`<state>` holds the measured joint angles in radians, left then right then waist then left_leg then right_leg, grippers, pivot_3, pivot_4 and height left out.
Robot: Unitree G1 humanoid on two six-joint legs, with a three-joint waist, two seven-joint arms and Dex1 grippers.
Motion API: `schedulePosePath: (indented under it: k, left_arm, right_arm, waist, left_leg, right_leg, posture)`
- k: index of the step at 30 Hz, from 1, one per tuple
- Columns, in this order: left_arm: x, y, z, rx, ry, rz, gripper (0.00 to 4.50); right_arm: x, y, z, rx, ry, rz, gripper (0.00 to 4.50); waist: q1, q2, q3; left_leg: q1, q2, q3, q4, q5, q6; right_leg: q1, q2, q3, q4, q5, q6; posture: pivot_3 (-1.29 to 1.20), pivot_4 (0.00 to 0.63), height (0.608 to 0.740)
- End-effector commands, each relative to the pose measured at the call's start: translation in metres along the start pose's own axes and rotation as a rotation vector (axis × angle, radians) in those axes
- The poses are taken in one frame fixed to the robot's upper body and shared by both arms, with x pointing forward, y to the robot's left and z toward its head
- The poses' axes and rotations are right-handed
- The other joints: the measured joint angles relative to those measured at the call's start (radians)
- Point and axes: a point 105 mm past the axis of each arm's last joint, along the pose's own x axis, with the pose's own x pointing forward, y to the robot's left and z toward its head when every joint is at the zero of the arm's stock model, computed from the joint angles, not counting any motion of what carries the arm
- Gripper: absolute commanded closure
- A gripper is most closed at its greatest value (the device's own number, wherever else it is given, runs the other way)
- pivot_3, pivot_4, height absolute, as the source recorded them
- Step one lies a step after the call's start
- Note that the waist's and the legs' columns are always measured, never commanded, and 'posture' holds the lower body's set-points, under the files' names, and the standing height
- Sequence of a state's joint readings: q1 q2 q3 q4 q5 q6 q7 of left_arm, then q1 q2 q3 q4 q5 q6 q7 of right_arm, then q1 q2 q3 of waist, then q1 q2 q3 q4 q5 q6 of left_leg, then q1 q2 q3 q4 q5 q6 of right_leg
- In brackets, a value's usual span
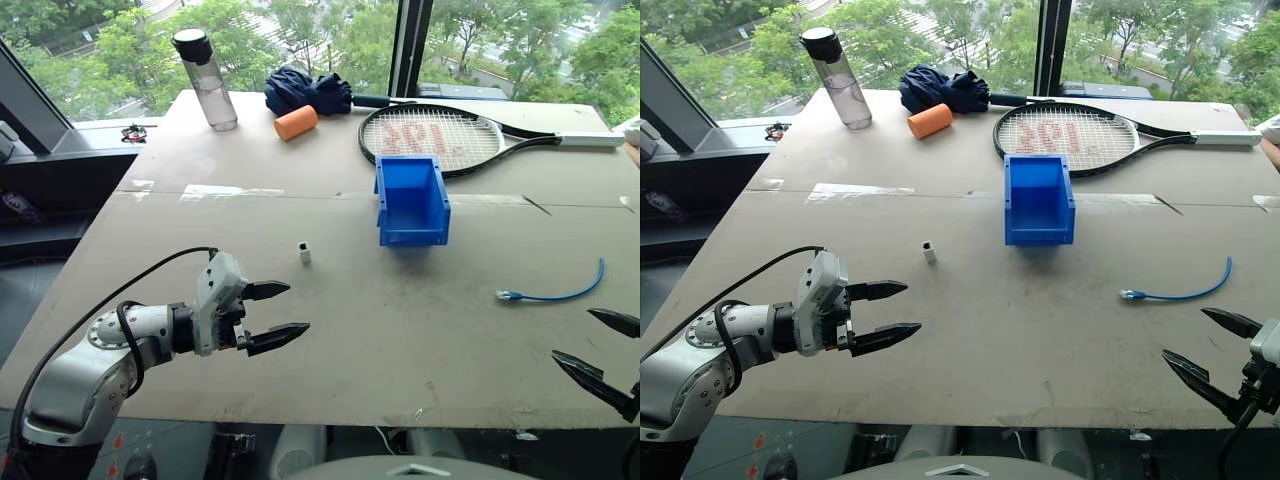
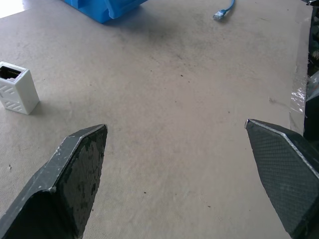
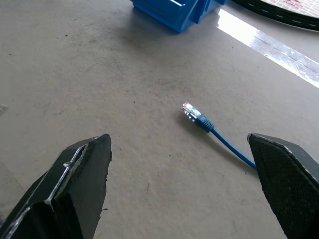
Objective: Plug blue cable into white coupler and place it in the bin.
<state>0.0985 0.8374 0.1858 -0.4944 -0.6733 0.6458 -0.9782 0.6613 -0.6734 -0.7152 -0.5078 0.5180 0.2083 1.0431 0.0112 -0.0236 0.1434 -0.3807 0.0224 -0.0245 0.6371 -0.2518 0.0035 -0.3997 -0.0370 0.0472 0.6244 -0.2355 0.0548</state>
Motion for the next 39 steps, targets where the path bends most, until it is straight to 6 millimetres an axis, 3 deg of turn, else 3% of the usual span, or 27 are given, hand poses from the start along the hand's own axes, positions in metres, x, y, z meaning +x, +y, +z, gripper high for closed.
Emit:
schedulePosePath:
  k: [1, 7, 10, 17, 27, 30, 34, 37, 39]
  left_arm:
    - [0.01, -0.011, 0.016, 0.04, -0.044, -0.053, 0.0]
    - [0.029, -0.033, 0.034, 0.124, -0.057, -0.179, 0.0]
    - [0.035, -0.037, 0.039, 0.156, -0.054, -0.21, 0.0]
    - [0.041, -0.04, 0.032, 0.205, -0.043, -0.251, 0.0]
    - [0.035, -0.065, 0.039, 0.256, -0.077, -0.295, 0.0]
    - [0.033, -0.069, 0.047, 0.274, -0.089, -0.313, 0.0]
    - [0.032, -0.082, 0.058, 0.304, -0.102, -0.357, 0.0]
    - [0.03, -0.088, 0.062, 0.31, -0.104, -0.363, 0.0]
    - [0.029, -0.089, 0.063, 0.304, -0.107, -0.354, 0.0]
  right_arm:
    - [0.016, -0.004, 0.016, -0.052, 0.009, 0.006, 0.05]
    - [0.059, -0.013, 0.049, -0.109, 0.11, 0.092, 0.05]
    - [0.076, -0.014, 0.055, -0.103, 0.158, 0.17, 0.05]
    - [0.104, -0.025, 0.039, -0.11, 0.345, 0.264, 0.05]
    - [0.118, -0.052, 0.004, -0.095, 0.532, 0.263, 0.05]
    - [0.124, -0.059, -0.004, -0.082, 0.587, 0.268, 0.93]
    - [0.127, -0.063, -0.017, -0.094, 0.655, 0.294, 3.0]
    - [0.132, -0.063, -0.013, -0.076, 0.628, 0.303, 4.48]
    - [0.134, -0.059, -0.004, -0.076, 0.592, 0.317, 4.48]
  waist:
    - [0.0, 0.0, 0.0]
    - [-0.009, -0.001, 0.0]
    - [-0.001, -0.002, 0.001]
    - [0.0, -0.002, 0.002]
    - [-0.001, -0.001, 0.002]
    - [-0.003, -0.001, 0.002]
    - [-0.005, -0.002, 0.001]
    - [-0.006, -0.005, 0.0]
    - [-0.008, -0.006, -0.001]
  left_leg:
    - [0.0, 0.0, 0.0, 0.0, 0.0, 0.0]
    - [0.001, -0.001, 0.002, 0.004, 0.0, 0.0]
    - [0.0, -0.001, -0.001, 0.004, 0.0, 0.0]
    - [-0.001, -0.002, -0.001, 0.005, 0.0, 0.001]
    - [-0.001, -0.001, 0.0, 0.005, 0.0, 0.001]
    - [0.0, -0.001, 0.0, 0.005, 0.0, 0.001]
    - [0.0, -0.001, 0.0, 0.006, 0.0, 0.001]
    - [0.0, -0.001, -0.001, 0.006, 0.0, 0.001]
    - [0.001, -0.001, -0.001, 0.006, 0.0, 0.001]
  right_leg:
    - [0.0, 0.0, 0.0, 0.0, 0.0, 0.0]
    - [0.002, 0.001, 0.002, 0.001, 0.001, 0.0]
    - [0.002, 0.002, 0.0, 0.001, 0.003, -0.004]
    - [0.002, 0.002, 0.0, 0.0, 0.003, -0.004]
    - [0.002, 0.002, 0.0, 0.0, 0.003, -0.004]
    - [0.002, 0.002, 0.0, 0.001, 0.003, -0.004]
    - [0.002, 0.002, 0.0, 0.001, 0.003, -0.004]
    - [0.003, 0.002, 0.0, 0.001, 0.003, -0.004]
    - [0.004, 0.002, -0.001, 0.001, 0.003, -0.004]
  posture:
    - [0.0, 0.15, 0.74]
    - [0.0, 0.15, 0.74]
    - [0.0, 0.15, 0.74]
    - [0.0, 0.15, 0.74]
    - [0.0, 0.15, 0.74]
    - [0.0, 0.15, 0.74]
    - [0.0, 0.15, 0.74]
    - [0.0, 0.15, 0.74]
    - [0.0, 0.15, 0.74]
